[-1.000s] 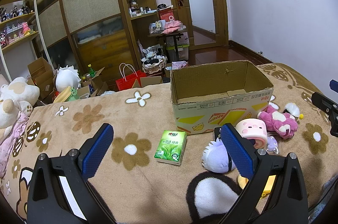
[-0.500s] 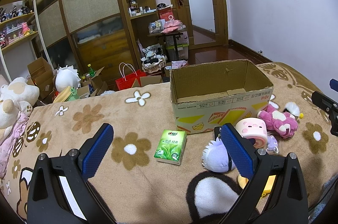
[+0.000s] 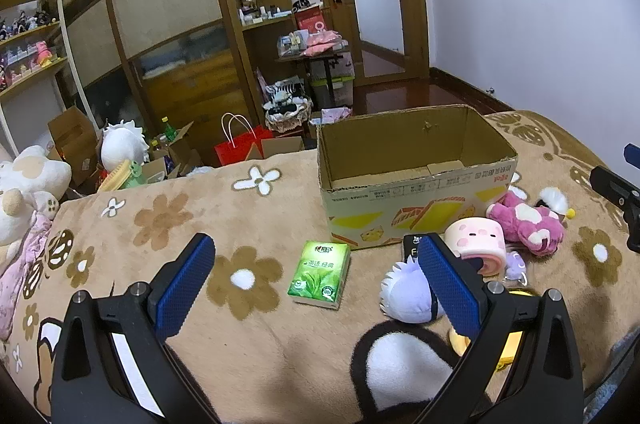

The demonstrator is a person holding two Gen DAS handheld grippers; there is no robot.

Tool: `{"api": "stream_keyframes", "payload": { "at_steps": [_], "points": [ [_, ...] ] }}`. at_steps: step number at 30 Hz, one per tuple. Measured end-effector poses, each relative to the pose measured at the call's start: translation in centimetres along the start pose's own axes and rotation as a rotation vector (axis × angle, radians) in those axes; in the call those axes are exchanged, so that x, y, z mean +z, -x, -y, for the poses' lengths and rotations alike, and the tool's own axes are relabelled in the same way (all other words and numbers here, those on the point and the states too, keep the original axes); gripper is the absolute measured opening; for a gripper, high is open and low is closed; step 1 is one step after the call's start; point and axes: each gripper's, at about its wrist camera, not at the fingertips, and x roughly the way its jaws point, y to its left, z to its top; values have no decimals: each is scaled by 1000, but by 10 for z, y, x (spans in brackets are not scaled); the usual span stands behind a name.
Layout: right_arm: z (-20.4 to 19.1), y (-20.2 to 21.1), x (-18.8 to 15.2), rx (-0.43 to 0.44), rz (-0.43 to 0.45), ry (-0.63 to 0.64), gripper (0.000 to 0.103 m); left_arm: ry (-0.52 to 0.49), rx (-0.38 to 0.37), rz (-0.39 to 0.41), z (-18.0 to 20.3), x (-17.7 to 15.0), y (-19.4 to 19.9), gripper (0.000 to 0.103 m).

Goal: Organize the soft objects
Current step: 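Close the left gripper on the green tissue pack while the right grips the white chick plush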

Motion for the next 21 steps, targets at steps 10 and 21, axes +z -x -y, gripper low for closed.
{"api": "stream_keyframes", "payload": {
  "at_steps": [10, 21],
  "points": [
    [6, -16, 6, -5, -11, -11, 103, 51, -46, -85, -8, 4, -21, 101],
    [29, -49, 8, -28, -35, -65, 103, 46, -46, -150, -1, 14, -65, 101]
  ]
}}
